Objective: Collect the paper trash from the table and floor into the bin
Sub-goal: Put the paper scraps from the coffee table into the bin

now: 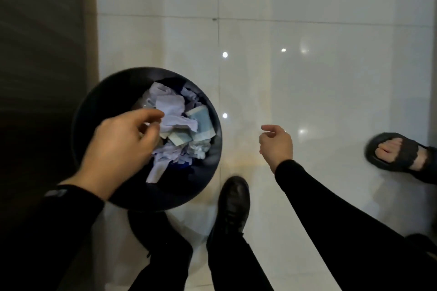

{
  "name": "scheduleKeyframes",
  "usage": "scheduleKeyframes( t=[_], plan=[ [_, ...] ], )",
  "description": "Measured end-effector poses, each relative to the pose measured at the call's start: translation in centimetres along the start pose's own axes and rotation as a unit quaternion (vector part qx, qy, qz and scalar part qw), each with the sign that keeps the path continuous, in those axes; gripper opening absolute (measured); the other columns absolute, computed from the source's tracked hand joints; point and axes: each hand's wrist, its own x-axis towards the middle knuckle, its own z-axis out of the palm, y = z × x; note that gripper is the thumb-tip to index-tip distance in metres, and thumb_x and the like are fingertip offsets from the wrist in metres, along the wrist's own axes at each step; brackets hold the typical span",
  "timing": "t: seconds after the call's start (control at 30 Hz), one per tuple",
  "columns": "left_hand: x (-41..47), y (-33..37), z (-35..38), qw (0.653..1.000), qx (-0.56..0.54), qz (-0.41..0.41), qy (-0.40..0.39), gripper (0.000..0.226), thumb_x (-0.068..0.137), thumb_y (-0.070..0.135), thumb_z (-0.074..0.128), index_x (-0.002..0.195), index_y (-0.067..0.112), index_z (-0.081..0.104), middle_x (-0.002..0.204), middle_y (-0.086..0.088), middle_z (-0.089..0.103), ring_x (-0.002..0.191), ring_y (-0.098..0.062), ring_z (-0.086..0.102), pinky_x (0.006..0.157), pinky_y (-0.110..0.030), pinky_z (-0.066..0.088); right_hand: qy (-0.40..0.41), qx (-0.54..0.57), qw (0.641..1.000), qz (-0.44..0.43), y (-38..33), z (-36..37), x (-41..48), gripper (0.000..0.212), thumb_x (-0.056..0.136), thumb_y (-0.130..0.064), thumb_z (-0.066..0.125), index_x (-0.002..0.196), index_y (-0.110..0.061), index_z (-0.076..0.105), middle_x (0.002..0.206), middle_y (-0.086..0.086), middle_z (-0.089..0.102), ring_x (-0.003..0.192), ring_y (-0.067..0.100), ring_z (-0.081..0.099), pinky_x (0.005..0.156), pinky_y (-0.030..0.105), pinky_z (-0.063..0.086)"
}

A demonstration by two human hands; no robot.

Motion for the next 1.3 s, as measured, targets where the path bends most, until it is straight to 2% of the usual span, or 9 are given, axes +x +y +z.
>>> scheduleKeyframes(
  t=[0.2, 0.37, 0.53, 0.7, 0.8, 0.9, 1.0, 1.1, 1.3],
  plan=[
    [1.4, -1.7, 2.3, 0.999, 0.012, 0.037, -0.017, 0.021, 0.084, 0.025, 0.059, 0.102, 0.025, 0.070, 0.076, 0.007, 0.068, 0.078, 0.000, 0.060, 0.068, -0.024, 0.048, 0.051, -0.152, 0.986, 0.034, 5.3, 3.8, 7.6, 0.052, 0.081, -0.012, 0.061, 0.130, -0.012, 0.045, 0.134, 0.018, 0.037, 0.120, 0.037, 0.044, 0.092, 0.038, 0.044],
    [1.0, -1.7, 2.0, 1.000, -0.016, 0.023, -0.009, 0.019, 0.084, 0.023, 0.060, 0.099, 0.026, 0.071, 0.081, 0.005, 0.073, 0.073, -0.002, 0.063, 0.068, -0.024, 0.052, 0.035, -0.105, 0.994, -0.010, 6.4, 4.3, 7.0, 0.028, 0.091, -0.029, 0.051, 0.075, -0.006, 0.055, 0.074, 0.009, 0.057, 0.069, 0.028, 0.056, 0.058, 0.026, 0.042],
    [-1.2, -0.6, -0.8, 0.996, -0.066, -0.061, 0.024, 0.016, 0.083, 0.025, 0.059, 0.094, 0.026, 0.071, 0.077, 0.002, 0.073, 0.065, -0.009, 0.065, 0.075, -0.029, 0.053, 0.026, 0.148, 0.981, -0.123, -3.0, 1.5, -2.2, 0.009, 0.085, -0.011, 0.059, 0.075, -0.011, 0.060, 0.068, 0.004, 0.060, 0.057, 0.013, 0.056, 0.055, 0.016, 0.052],
    [-5.1, 0.5, -4.1, 0.978, -0.127, -0.166, 0.016, 0.016, 0.084, 0.021, 0.057, 0.092, 0.027, 0.071, 0.078, 0.002, 0.074, 0.080, -0.016, 0.070, 0.082, -0.037, 0.055, -0.111, 0.061, 0.963, -0.240, -9.9, -1.2, -13.5, 0.023, 0.079, -0.017, 0.067, 0.060, -0.028, 0.059, 0.051, -0.009, 0.056, 0.046, 0.004, 0.047, 0.048, 0.010, 0.040],
    [-6.9, 0.8, -6.3, 0.968, -0.165, -0.188, 0.018, 0.018, 0.086, 0.022, 0.055, 0.088, 0.035, 0.067, 0.086, 0.005, 0.073, 0.083, -0.014, 0.068, 0.083, -0.037, 0.055, -0.158, -0.077, 0.955, -0.240, -9.8, -0.6, -15.2, 0.023, 0.073, -0.021, 0.075, 0.088, -0.033, 0.062, 0.081, -0.014, 0.057, 0.068, 0.002, 0.055, 0.062, 0.003, 0.042],
    [-7.5, 0.4, -8.2, 0.965, -0.175, -0.193, 0.032, 0.019, 0.087, 0.023, 0.054, 0.096, 0.030, 0.068, 0.089, 0.003, 0.073, 0.086, -0.014, 0.067, 0.084, -0.038, 0.055, -0.181, -0.146, 0.968, -0.099, -7.5, 0.4, -14.0, 0.093, 0.067, -0.041, 0.077, 0.143, -0.021, 0.028, 0.129, 0.004, 0.047, 0.108, 0.023, 0.059, 0.092, 0.033, 0.051],
    [-8.0, -0.2, -9.7, 0.964, -0.176, -0.193, 0.051, 0.020, 0.087, 0.022, 0.053, 0.099, 0.026, 0.068, 0.088, 0.001, 0.074, 0.086, -0.016, 0.068, 0.085, -0.038, 0.055, -0.274, -0.043, 0.955, 0.107, -6.4, 1.7, -14.0, 0.053, 0.090, -0.021, 0.054, 0.137, -0.001, 0.038, 0.109, 0.023, 0.061, 0.075, 0.034, 0.067, 0.063, 0.035, 0.060],
    [-8.6, -0.4, -11.4, 0.967, -0.165, -0.187, 0.055, 0.020, 0.087, 0.021, 0.052, 0.098, 0.024, 0.069, 0.088, -0.001, 0.074, 0.087, -0.017, 0.067, 0.086, -0.037, 0.054, -0.258, -0.045, 0.963, 0.065, -7.3, 1.9, -14.9, 0.028, 0.091, 0.006, 0.036, 0.113, 0.014, 0.051, 0.078, 0.026, 0.063, 0.045, 0.025, 0.065, 0.043, 0.027, 0.055],
    [-8.9, 1.4, -19.3, 0.968, -0.182, -0.138, 0.101, 0.022, 0.082, 0.023, 0.051, 0.095, 0.023, 0.069, 0.090, -0.004, 0.075, 0.085, -0.023, 0.069, 0.085, -0.042, 0.054, -0.226, -0.023, 0.974, 0.008, -13.6, -4.0, -21.1, 0.023, 0.089, -0.001, 0.041, 0.097, 0.012, 0.057, 0.053, 0.018, 0.066, 0.037, 0.020, 0.064, 0.039, 0.024, 0.054]
  ],
)
